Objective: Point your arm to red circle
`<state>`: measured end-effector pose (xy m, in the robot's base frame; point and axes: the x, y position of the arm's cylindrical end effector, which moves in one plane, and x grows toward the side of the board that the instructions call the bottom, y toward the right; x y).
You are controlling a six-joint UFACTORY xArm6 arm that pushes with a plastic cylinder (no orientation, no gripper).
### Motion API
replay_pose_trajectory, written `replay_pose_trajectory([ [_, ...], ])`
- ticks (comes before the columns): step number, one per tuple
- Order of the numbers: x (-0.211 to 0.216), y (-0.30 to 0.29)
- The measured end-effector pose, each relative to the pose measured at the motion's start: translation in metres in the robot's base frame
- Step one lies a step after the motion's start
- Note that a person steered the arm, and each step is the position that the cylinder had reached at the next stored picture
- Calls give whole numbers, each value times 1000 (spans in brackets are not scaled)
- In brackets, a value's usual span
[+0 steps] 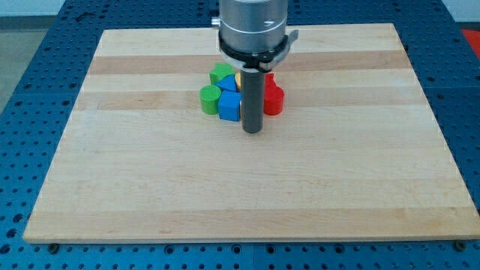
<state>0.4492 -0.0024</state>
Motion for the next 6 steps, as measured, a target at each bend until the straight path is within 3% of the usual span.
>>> replay_pose_trajectory([
  [4,-7,-73],
  [6,-24,-81],
])
